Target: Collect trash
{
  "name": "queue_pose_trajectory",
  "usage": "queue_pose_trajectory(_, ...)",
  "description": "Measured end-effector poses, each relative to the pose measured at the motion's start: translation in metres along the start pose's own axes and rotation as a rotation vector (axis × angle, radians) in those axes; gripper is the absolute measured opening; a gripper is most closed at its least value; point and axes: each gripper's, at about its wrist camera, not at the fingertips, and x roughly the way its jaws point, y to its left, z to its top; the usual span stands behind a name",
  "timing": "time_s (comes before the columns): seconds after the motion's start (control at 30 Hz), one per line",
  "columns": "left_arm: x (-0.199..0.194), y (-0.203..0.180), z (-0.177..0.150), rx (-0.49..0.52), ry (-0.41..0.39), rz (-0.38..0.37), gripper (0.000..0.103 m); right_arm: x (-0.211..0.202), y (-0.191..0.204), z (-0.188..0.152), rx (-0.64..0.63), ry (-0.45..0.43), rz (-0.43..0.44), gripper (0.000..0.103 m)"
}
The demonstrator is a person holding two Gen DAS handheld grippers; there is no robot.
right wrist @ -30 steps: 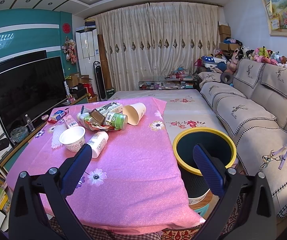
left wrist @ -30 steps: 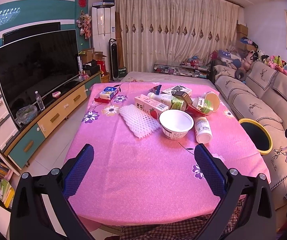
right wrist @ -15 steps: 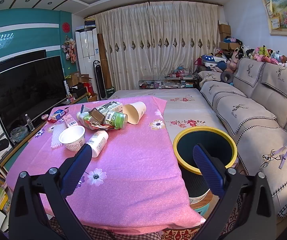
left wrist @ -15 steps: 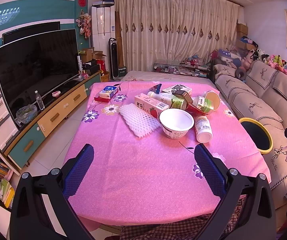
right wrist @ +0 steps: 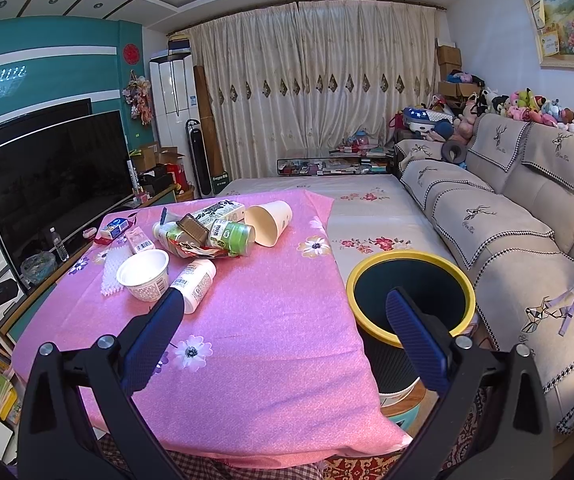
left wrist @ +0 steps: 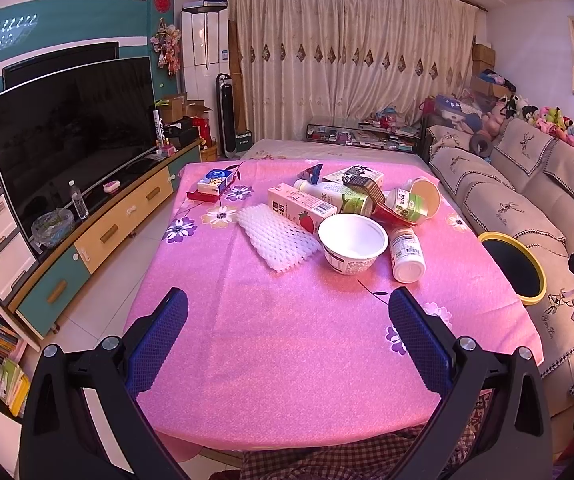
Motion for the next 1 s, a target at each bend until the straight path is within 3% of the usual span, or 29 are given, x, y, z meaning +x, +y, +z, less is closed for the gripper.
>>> queue_pose_trajectory(1.0,0.014,0.002,-0.004,0.000,0.029,0.002,0.099,0.018,0.001,-0.005,0.006,0.036,0.011,0.096)
